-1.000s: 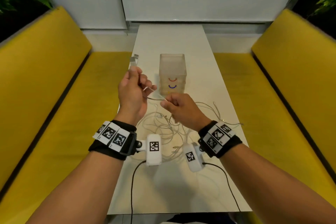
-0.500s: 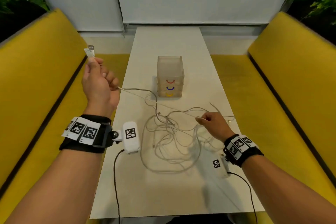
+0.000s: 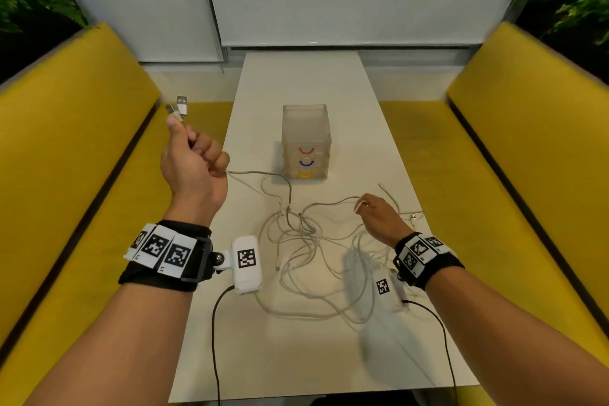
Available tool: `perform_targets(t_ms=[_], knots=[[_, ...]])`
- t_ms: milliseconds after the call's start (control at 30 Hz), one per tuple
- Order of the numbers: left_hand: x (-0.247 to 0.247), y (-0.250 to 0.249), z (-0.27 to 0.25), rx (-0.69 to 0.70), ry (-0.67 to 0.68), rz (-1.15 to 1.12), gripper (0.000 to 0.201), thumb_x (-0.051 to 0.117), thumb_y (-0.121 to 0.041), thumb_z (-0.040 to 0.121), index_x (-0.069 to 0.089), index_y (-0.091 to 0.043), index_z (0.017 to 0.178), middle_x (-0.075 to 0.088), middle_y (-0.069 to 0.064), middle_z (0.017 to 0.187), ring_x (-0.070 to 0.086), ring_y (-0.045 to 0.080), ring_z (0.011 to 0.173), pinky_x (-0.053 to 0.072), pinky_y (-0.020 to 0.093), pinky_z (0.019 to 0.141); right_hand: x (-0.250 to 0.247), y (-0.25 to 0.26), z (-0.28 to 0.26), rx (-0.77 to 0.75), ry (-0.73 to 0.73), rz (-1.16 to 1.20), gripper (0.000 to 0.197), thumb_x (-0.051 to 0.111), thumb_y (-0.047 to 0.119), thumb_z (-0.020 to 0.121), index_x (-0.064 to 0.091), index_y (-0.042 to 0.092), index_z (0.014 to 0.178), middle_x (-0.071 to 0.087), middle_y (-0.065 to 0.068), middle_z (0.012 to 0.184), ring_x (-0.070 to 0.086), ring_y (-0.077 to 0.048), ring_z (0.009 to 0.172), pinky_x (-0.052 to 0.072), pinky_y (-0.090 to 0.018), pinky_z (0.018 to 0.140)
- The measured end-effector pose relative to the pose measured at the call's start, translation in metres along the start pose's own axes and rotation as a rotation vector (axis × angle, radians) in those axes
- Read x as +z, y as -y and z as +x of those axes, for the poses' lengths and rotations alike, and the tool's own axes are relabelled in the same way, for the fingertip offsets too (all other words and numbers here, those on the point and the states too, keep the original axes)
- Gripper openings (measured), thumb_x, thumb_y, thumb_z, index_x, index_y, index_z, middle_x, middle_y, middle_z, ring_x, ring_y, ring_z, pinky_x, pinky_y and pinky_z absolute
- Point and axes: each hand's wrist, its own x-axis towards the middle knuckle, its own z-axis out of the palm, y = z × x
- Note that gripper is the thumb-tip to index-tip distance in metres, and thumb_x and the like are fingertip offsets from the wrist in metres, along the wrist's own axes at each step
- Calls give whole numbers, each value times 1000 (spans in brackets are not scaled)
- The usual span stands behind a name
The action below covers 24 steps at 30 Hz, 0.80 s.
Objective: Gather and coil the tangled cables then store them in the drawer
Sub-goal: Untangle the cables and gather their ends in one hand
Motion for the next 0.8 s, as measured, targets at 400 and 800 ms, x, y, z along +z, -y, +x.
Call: perform_targets(t_ms=[400, 800], knots=[[-19, 22, -2, -70, -24, -44, 52, 34, -51, 108, 37, -24, 64, 24, -6, 53, 14, 10, 47, 14, 24, 40, 19, -18, 10, 104, -173, 75, 31, 46, -8, 84, 62, 13, 101, 63, -5, 98, 56, -13, 77, 42, -21, 61], [-47, 69, -19, -246, -15, -43, 35, 34, -25, 102, 37, -21, 67, 24, -6, 54, 17, 9, 43, 16, 23, 38, 101, 78, 75, -146, 195, 149, 18, 59, 9, 94, 74, 6, 103, 69, -2, 94, 60, -14, 82, 49, -27, 77]])
